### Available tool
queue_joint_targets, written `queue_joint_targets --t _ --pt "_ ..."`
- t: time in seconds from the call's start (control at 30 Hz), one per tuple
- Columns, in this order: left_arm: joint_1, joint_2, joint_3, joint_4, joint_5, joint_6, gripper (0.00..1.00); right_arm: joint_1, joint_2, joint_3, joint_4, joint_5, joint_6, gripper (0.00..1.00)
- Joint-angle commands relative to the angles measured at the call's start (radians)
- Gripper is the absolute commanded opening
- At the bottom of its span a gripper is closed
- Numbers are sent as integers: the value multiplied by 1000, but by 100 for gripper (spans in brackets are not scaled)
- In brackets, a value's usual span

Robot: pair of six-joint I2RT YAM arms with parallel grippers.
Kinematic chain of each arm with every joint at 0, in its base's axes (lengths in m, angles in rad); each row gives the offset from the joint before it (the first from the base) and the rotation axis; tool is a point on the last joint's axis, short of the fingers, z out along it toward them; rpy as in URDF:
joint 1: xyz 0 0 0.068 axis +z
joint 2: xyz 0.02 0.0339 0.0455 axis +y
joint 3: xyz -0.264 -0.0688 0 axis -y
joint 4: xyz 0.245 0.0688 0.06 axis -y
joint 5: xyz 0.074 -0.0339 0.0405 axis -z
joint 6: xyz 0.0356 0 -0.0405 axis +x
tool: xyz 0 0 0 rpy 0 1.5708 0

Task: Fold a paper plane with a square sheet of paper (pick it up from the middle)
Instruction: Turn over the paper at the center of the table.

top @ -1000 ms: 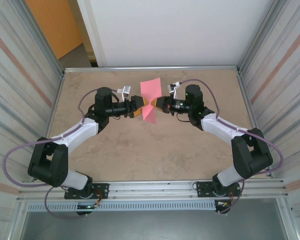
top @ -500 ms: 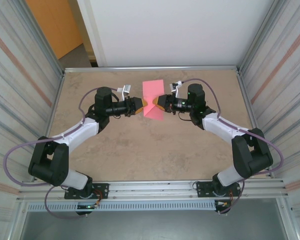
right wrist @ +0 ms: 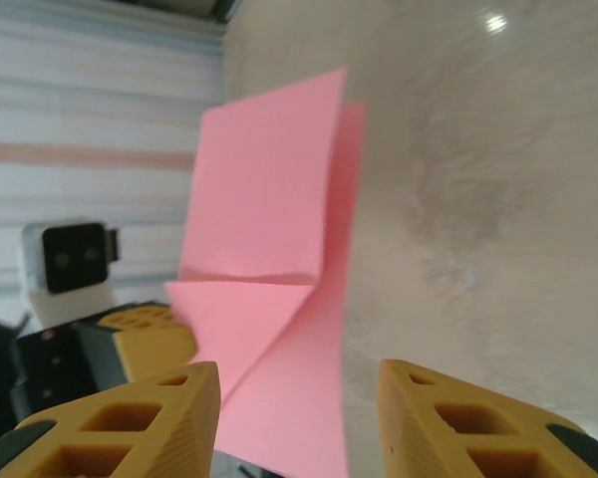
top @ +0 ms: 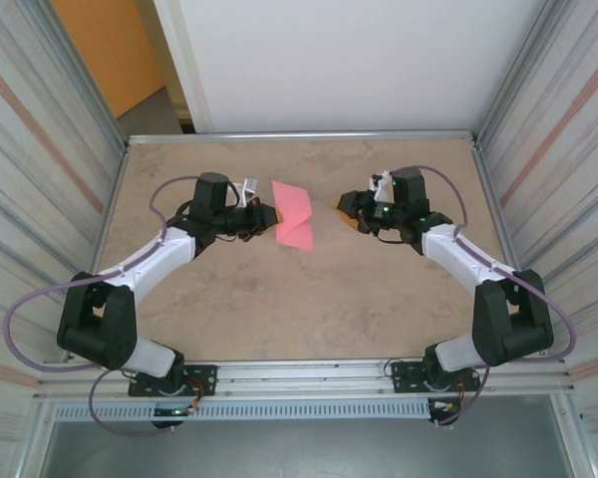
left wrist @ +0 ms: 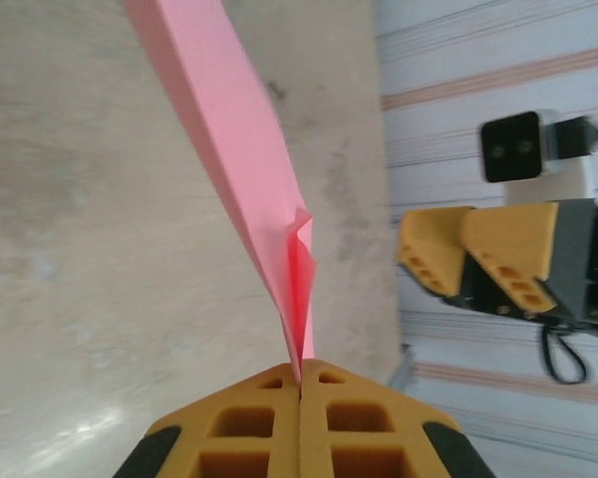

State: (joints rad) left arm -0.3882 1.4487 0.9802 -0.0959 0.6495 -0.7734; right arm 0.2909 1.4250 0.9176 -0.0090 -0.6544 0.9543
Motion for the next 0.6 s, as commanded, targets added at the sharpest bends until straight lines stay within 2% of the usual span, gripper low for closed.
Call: queue_joint_targets --t 0.0,0.13,0.37,0.57 --pt "-16 -5 112 -338 -253 231 4 -11 -39 54 -203 136 -102 45" --pt "-72 13 236 -560 -523 358 4 -16 -52 69 -285 230 -133 46" --pt "-218 143 440 -831 -1013 461 4 -18 -63 70 -346 320 -147 46" --pt "-340 319 564 -962 -1289 463 4 -30 -90 49 -359 356 -153 46"
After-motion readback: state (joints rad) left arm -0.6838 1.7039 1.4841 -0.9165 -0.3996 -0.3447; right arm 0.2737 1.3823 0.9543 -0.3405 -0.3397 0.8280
